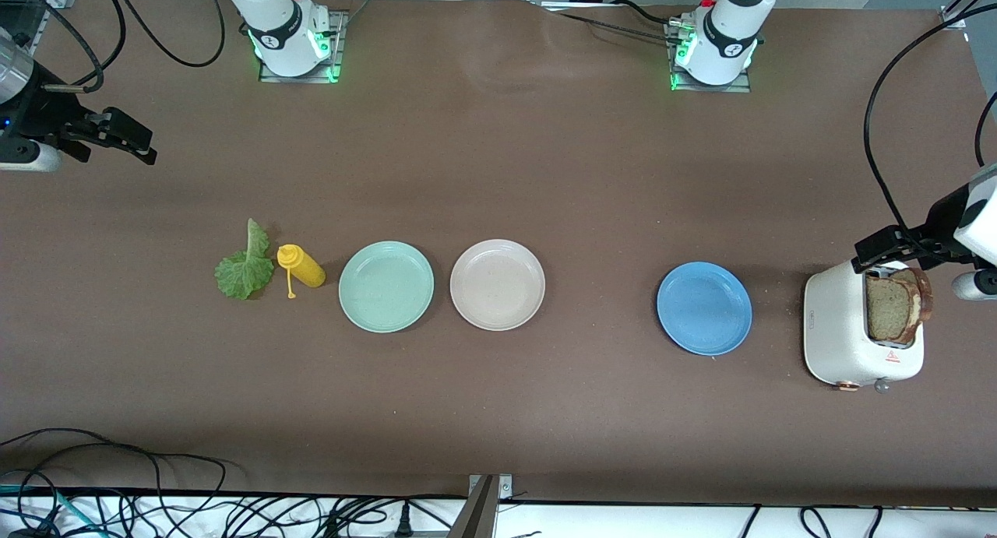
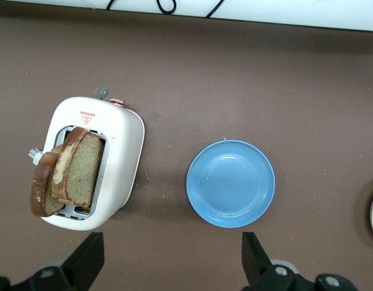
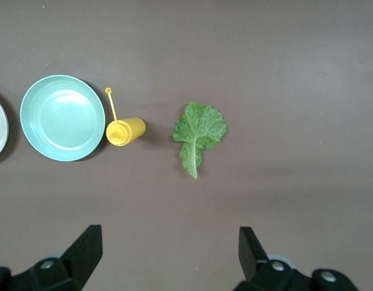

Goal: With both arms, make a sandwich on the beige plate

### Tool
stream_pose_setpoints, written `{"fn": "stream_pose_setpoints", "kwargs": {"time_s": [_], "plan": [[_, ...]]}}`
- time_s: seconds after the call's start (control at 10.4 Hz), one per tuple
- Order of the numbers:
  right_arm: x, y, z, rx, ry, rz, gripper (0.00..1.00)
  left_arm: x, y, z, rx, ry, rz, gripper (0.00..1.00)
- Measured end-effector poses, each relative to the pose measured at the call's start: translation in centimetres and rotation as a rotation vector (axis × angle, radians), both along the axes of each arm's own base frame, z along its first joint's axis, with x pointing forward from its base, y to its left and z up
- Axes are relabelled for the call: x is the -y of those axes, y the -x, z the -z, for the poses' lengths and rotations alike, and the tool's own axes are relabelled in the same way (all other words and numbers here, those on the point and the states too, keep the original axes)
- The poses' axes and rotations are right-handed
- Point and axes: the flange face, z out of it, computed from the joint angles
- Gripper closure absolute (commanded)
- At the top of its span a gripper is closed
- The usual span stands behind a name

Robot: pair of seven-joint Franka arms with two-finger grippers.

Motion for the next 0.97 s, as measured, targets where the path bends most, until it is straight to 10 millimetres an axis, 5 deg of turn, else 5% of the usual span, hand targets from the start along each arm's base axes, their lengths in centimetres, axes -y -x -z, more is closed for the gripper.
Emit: {"fn": "stream_pose_setpoints", "kwargs": {"time_s": [0.97], "plan": [[0.19,-0.35,-0.03,0.017,-0.001,0.004,0.00,0.00,0.03,0.03,-0.003,0.000,0.000,0.00]]}}
